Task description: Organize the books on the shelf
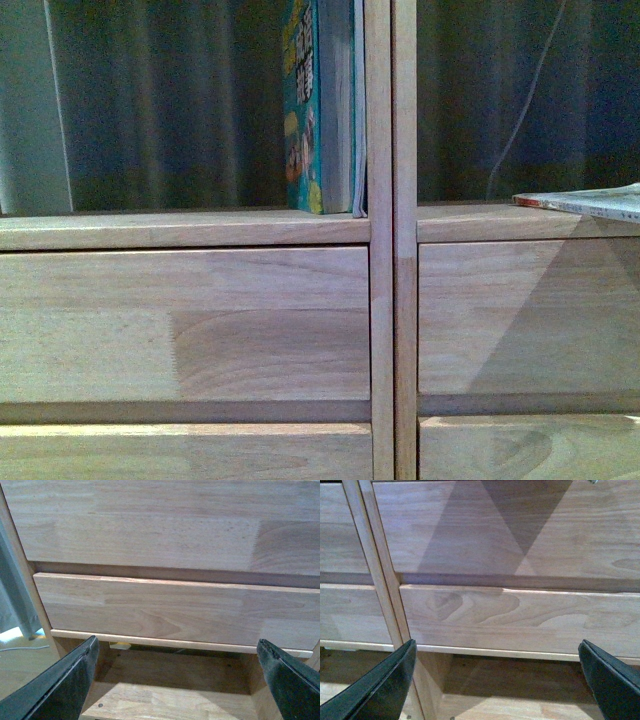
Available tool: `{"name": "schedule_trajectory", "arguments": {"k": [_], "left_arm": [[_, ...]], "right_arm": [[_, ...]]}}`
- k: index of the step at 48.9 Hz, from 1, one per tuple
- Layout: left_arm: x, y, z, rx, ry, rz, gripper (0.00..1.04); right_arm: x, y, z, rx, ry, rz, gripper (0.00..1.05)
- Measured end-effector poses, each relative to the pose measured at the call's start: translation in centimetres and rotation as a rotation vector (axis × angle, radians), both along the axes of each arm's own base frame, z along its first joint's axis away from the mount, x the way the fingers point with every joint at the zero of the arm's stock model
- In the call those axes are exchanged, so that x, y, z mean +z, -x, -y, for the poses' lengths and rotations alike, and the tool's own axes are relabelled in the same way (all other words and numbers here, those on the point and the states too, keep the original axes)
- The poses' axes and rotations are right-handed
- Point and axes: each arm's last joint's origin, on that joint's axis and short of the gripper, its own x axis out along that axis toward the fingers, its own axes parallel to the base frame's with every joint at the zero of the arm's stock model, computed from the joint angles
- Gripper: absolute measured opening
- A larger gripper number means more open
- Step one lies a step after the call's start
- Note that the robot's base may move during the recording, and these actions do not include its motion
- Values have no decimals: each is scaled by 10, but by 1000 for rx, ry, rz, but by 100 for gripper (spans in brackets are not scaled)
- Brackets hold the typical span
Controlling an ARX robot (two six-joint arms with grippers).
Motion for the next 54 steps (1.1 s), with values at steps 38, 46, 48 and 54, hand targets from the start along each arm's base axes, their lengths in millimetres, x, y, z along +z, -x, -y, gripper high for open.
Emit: {"name": "schedule_trajectory", "arguments": {"k": [38, 46, 48, 54], "left_arm": [[0, 0, 0, 0, 0, 0, 97], [0, 0, 0, 0, 0, 0, 97], [0, 0, 0, 0, 0, 0, 97], [0, 0, 0, 0, 0, 0, 97]], "right_arm": [[89, -118, 33, 98, -1023, -100, 98], [98, -137, 38, 92, -1076, -66, 98], [99, -141, 39, 89, -1082, -63, 98], [101, -151, 41, 77, -1106, -64, 98]]}}
